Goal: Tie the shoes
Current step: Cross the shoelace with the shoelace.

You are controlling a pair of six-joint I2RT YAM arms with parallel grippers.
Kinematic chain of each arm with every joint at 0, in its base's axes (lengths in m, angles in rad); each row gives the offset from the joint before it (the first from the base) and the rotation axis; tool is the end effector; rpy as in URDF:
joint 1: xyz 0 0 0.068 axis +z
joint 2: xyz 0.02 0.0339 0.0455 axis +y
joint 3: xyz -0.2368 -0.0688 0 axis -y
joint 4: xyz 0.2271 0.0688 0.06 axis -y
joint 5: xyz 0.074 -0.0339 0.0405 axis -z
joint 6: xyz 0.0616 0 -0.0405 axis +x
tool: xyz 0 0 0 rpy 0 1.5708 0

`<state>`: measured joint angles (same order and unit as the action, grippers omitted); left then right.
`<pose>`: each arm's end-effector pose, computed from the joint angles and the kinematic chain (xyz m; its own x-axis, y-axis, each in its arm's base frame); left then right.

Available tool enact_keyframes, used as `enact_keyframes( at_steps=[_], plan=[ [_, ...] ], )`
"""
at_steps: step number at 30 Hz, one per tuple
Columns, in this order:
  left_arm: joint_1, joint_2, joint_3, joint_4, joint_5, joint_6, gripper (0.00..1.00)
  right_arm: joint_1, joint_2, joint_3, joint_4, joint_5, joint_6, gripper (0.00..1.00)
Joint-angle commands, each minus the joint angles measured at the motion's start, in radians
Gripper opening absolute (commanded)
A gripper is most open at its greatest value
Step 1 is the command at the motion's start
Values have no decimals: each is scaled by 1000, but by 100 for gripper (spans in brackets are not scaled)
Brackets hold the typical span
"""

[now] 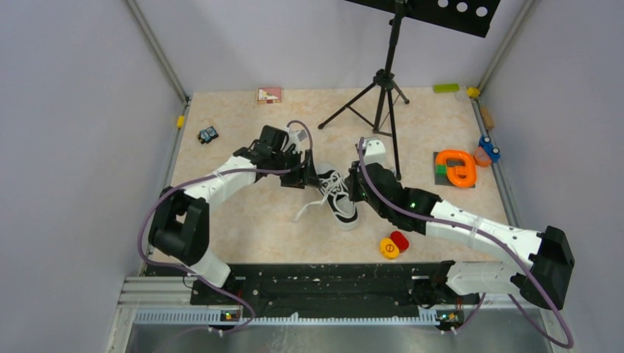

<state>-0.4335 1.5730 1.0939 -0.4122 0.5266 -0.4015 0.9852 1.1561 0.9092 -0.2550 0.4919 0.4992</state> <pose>0.2862 -0.1666 0.1999 -0.9037 0.0460 -0.4256 0.3222 0.7277 -0.6055 0.1745 0.2106 0.2712 -0.4756 0.0464 -0.8785 -0.3167 0.9226 0.2202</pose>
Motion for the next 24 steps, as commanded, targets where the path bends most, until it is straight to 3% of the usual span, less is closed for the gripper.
enact_keyframes(
  at_steps=[1, 9, 15, 22, 24],
  plan=[
    [-23, 36, 44, 44, 59, 4, 73, -8, -26, 14, 13, 3, 4, 0],
    [-79, 98, 96, 41, 89, 7, 72, -9, -26, 19, 8, 13, 4, 0],
    [-86, 136, 111, 39, 75, 3, 57, -8, -25, 25, 4, 17, 4, 0],
    [-87, 167, 133, -26, 57, 53, 53, -8, -28, 25, 4, 23, 6, 0],
    [-88, 166, 132, -25, 57, 54, 47, -8, -29, 25, 7, 22, 7, 0]
  ],
)
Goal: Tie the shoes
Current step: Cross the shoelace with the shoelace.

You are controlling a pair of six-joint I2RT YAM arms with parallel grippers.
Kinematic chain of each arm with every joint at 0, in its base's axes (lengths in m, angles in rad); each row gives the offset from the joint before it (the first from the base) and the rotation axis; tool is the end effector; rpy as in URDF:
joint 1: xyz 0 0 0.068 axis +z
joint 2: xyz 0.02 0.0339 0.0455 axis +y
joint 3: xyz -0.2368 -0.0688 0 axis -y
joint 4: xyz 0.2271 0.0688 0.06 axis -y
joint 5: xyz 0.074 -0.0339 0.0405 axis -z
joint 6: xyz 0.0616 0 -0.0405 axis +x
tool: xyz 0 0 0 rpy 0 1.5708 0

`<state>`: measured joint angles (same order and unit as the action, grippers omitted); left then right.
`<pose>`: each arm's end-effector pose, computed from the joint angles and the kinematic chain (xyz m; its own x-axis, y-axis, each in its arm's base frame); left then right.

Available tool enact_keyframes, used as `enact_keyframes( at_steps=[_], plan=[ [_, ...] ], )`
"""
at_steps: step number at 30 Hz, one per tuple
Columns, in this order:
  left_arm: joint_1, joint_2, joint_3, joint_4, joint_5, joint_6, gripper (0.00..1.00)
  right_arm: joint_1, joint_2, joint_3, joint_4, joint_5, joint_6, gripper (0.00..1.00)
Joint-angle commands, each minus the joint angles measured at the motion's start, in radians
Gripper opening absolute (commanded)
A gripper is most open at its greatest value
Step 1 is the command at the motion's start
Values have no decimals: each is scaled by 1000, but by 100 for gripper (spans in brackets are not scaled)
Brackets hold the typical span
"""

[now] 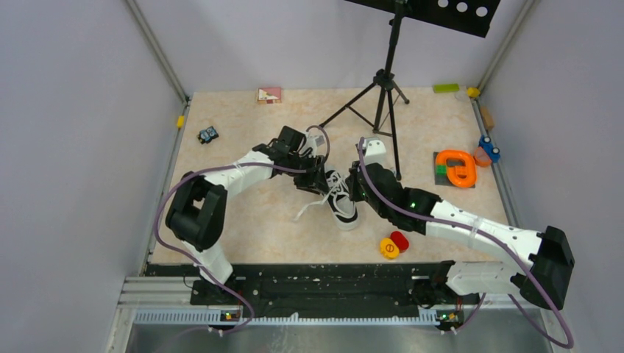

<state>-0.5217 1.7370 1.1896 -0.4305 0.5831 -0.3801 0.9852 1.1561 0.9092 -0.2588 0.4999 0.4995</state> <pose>0.2904 -0.2060 0.1761 -0.9210 0.1722 -0.3495 0.3673 0.6830 -0.6314 0.1747 0.2099 0.2709 -0.4743 0.0453 -0.8792 -0.3103 0.9259 0.2152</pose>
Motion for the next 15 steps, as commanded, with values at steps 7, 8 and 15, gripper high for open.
enact_keyframes(
  at_steps=[7, 8, 15],
  plan=[
    [2, -12, 72, -12, -16, 28, 0, -7, -30, 26, 11, 19, 5, 0],
    [3, -12, 82, -17, -18, 30, 0, -8, -30, 26, 10, 21, 6, 0],
    [11, -46, 141, -32, -76, 39, 0, -8, -30, 25, 17, 36, 4, 0]
  ],
)
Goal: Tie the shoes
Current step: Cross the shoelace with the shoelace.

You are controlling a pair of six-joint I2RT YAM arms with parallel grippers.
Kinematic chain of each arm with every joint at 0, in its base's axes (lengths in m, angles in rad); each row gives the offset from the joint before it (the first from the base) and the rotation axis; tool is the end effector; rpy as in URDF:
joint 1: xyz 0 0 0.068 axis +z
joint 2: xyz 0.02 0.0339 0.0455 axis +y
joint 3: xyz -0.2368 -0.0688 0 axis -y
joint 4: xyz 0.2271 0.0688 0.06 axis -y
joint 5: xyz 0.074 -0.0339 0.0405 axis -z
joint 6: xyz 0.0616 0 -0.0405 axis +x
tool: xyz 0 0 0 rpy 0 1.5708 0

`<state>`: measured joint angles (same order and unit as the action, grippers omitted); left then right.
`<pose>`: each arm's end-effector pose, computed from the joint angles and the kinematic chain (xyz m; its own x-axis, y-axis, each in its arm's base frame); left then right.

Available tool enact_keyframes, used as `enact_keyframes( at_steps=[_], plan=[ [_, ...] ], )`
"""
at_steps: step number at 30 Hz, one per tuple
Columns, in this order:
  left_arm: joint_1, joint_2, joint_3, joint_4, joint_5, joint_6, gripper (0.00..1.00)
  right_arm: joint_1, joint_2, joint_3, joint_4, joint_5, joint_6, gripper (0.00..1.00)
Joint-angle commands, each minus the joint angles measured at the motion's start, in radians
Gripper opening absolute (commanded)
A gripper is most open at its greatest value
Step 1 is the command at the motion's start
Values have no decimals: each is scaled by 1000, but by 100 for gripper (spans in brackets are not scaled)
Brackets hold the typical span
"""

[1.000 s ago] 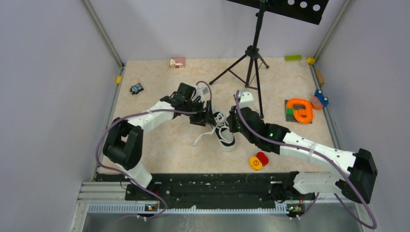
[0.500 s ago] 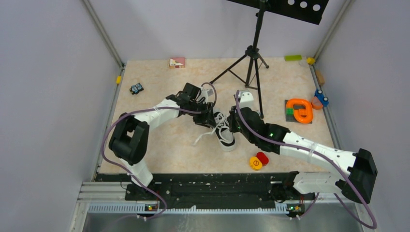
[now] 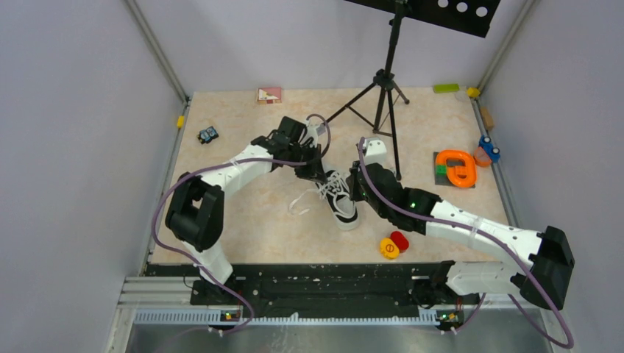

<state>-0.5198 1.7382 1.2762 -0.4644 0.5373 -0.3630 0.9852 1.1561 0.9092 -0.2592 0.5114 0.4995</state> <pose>0.3018 -0.2090 0.1980 -0.8949 0.1607 -0.4163 0.4020 0.6953 -0.5958 0.1750 0.2093 0.2710 -0.4700 0.0471 -0.8814 -0.3020 0.9298 0.2107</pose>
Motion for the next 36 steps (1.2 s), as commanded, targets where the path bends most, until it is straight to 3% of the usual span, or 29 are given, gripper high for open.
enact_keyframes(
  at_steps=[1, 18, 23, 28, 30, 34, 36],
  plan=[
    [12, -48, 67, 2, -25, 24, 0, -9, -28, 25, 20, 29, 2, 0],
    [23, 7, 128, -85, 1, 72, 0, -60, -55, 40, 64, 51, -26, 0],
    [23, -13, 153, -85, -14, 52, 24, -60, -43, 40, 62, 11, -28, 0],
    [23, -24, 148, -83, -20, 44, 19, -60, -27, 27, 81, -29, -19, 0],
    [23, -14, 143, -87, -24, 46, 23, -59, -18, 24, 84, -37, -17, 0],
    [23, 14, 143, -108, -32, 69, 51, -60, -13, 20, 90, -45, -10, 0],
    [24, 30, 147, -117, -27, 83, 61, -60, -17, 19, 90, -41, -10, 0]
  ],
)
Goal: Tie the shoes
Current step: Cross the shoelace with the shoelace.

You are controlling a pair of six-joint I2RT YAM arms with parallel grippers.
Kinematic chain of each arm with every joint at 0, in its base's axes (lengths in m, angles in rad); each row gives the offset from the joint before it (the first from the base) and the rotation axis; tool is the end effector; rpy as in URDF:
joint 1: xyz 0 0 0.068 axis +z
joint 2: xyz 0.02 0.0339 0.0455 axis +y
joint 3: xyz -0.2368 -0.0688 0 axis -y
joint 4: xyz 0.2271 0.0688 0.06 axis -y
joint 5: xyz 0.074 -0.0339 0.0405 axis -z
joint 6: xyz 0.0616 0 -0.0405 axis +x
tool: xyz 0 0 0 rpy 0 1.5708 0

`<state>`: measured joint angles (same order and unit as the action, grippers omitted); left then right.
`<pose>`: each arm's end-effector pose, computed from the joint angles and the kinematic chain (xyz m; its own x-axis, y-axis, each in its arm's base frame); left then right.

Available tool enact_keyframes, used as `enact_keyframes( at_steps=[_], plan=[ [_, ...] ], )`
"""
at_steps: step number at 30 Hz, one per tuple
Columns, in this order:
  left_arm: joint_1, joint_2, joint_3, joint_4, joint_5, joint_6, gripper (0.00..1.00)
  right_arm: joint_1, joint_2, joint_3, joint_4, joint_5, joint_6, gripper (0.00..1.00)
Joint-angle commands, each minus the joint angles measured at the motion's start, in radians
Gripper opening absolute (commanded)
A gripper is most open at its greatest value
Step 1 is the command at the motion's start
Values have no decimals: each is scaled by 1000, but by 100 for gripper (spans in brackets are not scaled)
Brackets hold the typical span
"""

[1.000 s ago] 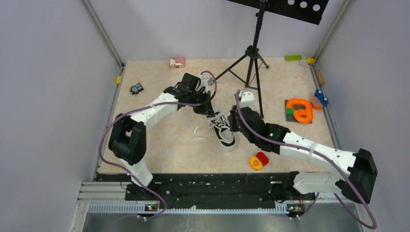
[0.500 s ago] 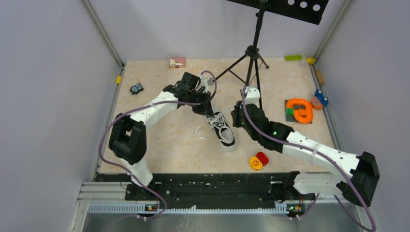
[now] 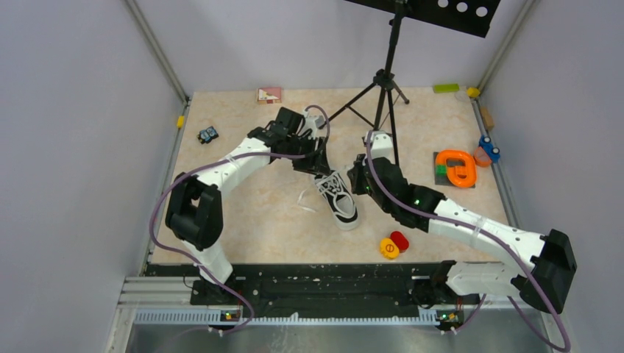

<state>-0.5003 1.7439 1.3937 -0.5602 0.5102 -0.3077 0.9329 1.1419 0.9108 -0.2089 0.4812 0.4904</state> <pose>0.3129 -0.2053 0.2243 -0.8668 0.1727 -0.4678 0.4396 0.7075 -0.5533 0.1853 0.2021 0.2805 -0.4417 0.1052 -0.8910 -0.2887 0.9236 0.2522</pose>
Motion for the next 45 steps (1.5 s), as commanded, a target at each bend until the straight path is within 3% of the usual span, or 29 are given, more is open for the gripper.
enact_keyframes(
  at_steps=[1, 4, 9, 13, 18, 36, 45],
  plan=[
    [5, 32, 32, -27, 1, 34, 62, -8, -5, 17, 39, -8, 0, 0],
    [4, 60, 46, -51, 7, 49, 62, -8, -12, 16, 33, -3, 2, 0],
    [3, 87, 47, -48, 24, 50, 52, -7, -18, 8, 24, 0, 11, 0],
    [3, 88, 40, -32, 44, 39, 34, -8, -20, 4, 20, 0, 18, 0],
    [4, 70, 38, -26, 51, 34, 0, -8, -7, -1, 10, 0, 29, 0],
    [3, -20, -28, -41, 47, 24, 0, -35, 229, 5, 135, -153, 175, 0],
    [4, -23, -33, -35, 42, 19, 0, -68, 212, -24, 145, -256, 244, 0]
  ],
)
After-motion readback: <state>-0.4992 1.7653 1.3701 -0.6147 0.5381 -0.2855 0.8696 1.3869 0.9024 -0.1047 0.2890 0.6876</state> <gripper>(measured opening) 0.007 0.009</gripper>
